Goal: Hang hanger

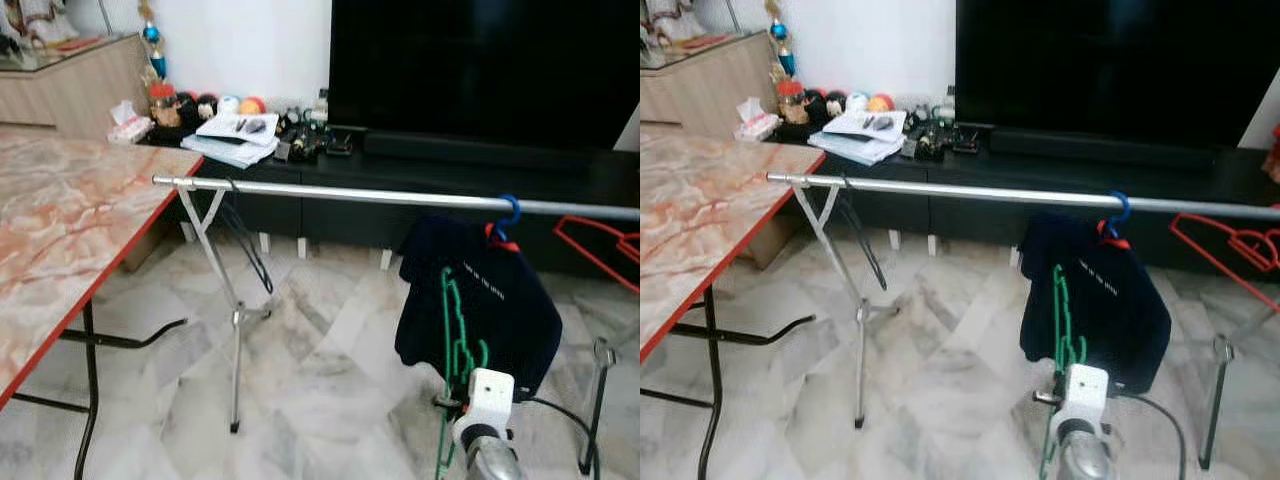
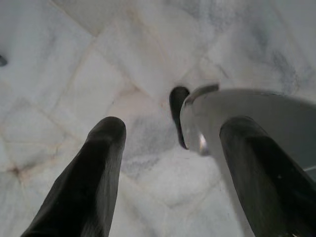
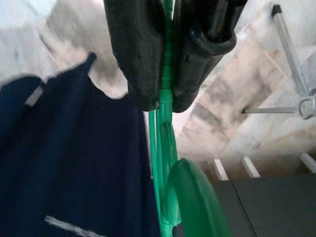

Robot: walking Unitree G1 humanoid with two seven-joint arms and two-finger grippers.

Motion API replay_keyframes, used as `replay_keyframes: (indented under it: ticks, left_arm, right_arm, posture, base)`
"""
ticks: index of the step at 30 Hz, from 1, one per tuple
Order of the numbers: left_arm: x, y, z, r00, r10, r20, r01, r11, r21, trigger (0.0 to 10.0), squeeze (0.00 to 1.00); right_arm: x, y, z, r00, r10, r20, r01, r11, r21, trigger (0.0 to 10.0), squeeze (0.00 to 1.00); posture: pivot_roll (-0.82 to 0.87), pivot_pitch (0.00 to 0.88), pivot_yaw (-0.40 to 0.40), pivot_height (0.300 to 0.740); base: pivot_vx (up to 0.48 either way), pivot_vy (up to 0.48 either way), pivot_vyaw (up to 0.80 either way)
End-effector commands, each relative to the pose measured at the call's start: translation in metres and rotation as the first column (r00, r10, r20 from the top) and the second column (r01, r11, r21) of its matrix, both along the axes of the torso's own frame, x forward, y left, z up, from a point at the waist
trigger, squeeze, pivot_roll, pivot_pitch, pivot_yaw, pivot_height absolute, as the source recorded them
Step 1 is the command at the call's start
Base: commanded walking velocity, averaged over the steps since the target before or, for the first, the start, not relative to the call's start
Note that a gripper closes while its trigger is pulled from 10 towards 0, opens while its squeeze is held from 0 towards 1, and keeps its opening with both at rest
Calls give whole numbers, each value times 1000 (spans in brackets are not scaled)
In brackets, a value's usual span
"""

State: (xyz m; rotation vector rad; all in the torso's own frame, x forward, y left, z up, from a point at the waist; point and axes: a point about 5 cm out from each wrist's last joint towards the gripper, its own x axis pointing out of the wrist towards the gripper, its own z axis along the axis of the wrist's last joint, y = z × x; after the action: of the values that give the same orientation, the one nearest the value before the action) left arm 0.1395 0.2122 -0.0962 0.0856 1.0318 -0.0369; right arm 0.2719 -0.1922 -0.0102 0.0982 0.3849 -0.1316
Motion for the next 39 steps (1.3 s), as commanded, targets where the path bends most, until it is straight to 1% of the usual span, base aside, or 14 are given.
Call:
replay_keyframes:
  ticks: [1, 4, 13, 19, 25, 30, 33, 39]
  left_arm:
    - [-8, 3, -3, 999, -2, -33, 2, 1000, 6, 10000, 0]
    - [-8, 3, -3, 999, -3, -33, 3, 1000, 5, 10000, 0]
    - [-7, 1, -3, 999, -13, -32, 13, 1000, 2, 10000, 0]
    - [-6, 2, -2, 999, -18, -33, 18, 1000, 5, 10000, 0]
    - [-7, 2, -2, 999, -22, -36, 22, 1000, 7, 10000, 0]
    - [-8, 2, -3, 999, -31, -41, 32, 999, 17, 10000, 0]
    - [-8, 2, -3, 998, -46, -43, 47, 999, 26, 10000, 0]
    - [-9, 2, -3, 997, -66, -47, 67, 997, 24, 10000, 0]
  right_arm:
    - [4, 9, 3, 999, 43, 11, -43, 999, 0, 10000, 0]
    - [5, 9, 3, 999, 39, 12, -40, 999, 2, 10000, 0]
    - [7, 8, 4, 999, 31, 7, -31, 1000, 3, 10000, 0]
    - [15, 11, 11, 999, 23, 28, -23, 1000, 10, 10000, 0]
    - [23, 9, 19, 998, -16, 54, 14, 999, 41, 10000, 0]
    - [28, 9, 24, 996, -42, 76, 38, 998, 47, 10000, 0]
    - [30, 10, 26, 995, -49, 84, 44, 997, 56, 10000, 0]
    - [40, 13, 37, 989, -62, 135, 53, 996, 70, 10000, 0]
  posture:
    - [-6, 42, -24, 740]
    - [-5, 43, -25, 740]
    - [-4, 44, -23, 740]
    - [-7, 57, -18, 740]
    - [-7, 61, -15, 740]
    - [-7, 63, -16, 740]
    - [-4, 64, -15, 740]
    - [-4, 63, -13, 740]
  base:
    - [304, 0, 800]
    - [305, 0, 719]
    - [308, 0, 0]
    - [313, 0, 0]
    - [312, 0, 0]
    - [294, 0, 0]
    - [0, 0, 0]
    - [0, 0, 0]
